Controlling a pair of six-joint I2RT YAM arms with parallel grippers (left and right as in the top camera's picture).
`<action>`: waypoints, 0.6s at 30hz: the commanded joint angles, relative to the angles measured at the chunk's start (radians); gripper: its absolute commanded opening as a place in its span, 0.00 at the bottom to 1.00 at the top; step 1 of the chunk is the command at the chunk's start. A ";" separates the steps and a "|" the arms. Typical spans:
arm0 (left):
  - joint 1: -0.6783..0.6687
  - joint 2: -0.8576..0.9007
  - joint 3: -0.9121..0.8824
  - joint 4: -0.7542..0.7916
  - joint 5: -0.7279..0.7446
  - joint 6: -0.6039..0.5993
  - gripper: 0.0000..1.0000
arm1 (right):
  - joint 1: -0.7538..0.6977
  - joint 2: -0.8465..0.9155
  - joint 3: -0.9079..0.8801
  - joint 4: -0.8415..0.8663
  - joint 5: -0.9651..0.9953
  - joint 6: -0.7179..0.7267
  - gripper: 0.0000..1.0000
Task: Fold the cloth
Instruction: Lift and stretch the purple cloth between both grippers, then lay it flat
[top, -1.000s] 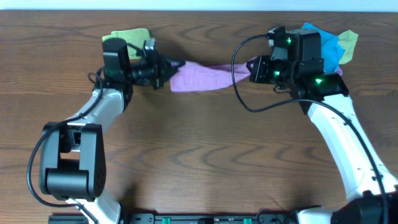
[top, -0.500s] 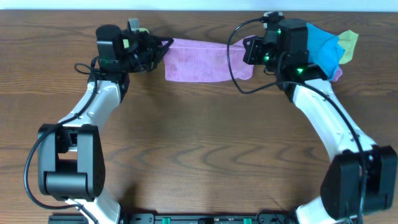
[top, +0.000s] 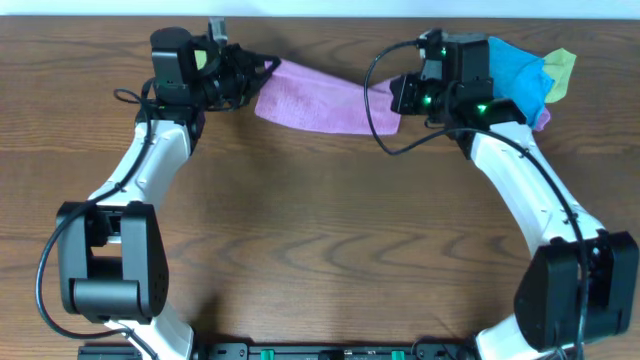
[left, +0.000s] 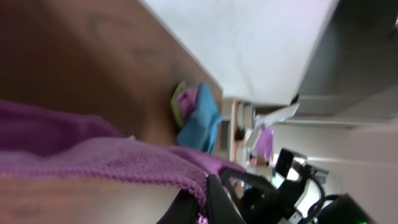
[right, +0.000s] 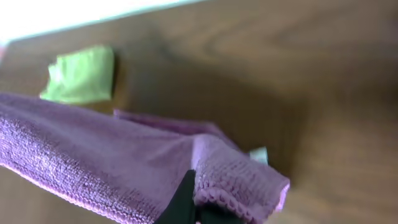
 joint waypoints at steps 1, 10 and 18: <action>0.029 -0.019 0.014 -0.097 0.097 0.141 0.06 | -0.007 -0.069 0.023 -0.066 -0.014 -0.033 0.01; 0.040 -0.029 0.014 -0.678 0.101 0.564 0.06 | 0.027 -0.100 0.022 -0.347 -0.025 -0.090 0.01; 0.040 -0.029 0.014 -1.090 0.003 0.854 0.06 | 0.071 -0.100 0.000 -0.455 0.002 -0.100 0.01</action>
